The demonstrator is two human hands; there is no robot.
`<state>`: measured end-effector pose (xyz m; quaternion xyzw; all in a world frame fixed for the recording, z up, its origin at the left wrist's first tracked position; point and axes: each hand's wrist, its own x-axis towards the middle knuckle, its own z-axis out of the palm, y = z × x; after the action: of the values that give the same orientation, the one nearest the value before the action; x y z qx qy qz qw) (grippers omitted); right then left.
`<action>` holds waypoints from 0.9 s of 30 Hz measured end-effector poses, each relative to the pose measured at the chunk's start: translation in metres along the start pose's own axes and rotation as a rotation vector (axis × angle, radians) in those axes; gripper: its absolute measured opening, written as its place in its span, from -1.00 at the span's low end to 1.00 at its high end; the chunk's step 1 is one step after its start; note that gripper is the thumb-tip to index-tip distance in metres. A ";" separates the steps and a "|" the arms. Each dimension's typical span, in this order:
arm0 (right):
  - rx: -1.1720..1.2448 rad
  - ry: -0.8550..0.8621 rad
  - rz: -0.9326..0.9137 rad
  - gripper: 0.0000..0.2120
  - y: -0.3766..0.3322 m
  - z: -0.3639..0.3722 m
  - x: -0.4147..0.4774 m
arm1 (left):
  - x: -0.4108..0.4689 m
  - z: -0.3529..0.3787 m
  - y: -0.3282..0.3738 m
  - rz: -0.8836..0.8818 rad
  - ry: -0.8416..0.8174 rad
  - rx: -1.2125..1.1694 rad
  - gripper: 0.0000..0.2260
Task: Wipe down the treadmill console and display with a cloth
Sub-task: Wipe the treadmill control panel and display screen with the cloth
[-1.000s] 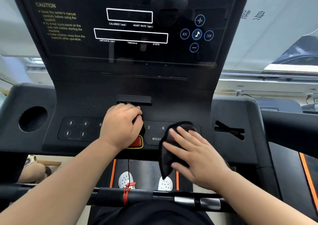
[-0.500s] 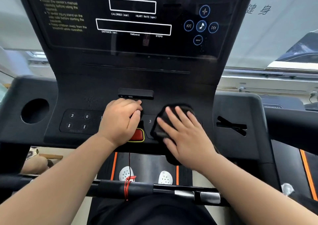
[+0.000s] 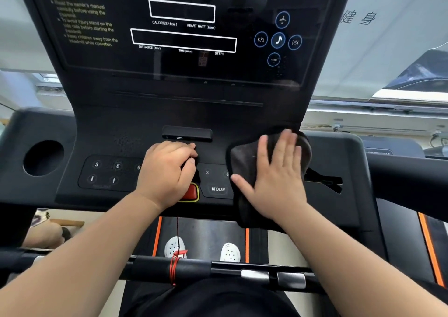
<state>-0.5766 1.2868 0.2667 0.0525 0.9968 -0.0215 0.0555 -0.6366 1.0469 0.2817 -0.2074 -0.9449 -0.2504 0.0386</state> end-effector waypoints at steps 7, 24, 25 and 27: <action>-0.001 -0.027 -0.449 -0.23 0.005 0.015 -0.054 | 0.002 0.003 0.002 0.010 0.048 0.020 -0.69; 0.037 0.005 -0.503 -0.38 -0.013 0.018 -0.040 | -0.009 -0.008 0.010 -0.007 -0.132 0.142 -0.58; 0.033 0.005 -0.488 -0.38 -0.001 0.019 -0.043 | -0.012 -0.009 0.009 0.001 -0.127 0.152 -0.58; 0.023 0.008 -0.396 -0.33 0.023 0.015 -0.043 | -0.019 -0.011 0.005 0.004 -0.124 0.170 -0.59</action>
<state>-0.5300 1.3045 0.2553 -0.1441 0.9876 -0.0435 0.0454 -0.6175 1.0388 0.2899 -0.2204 -0.9629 -0.1559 -0.0018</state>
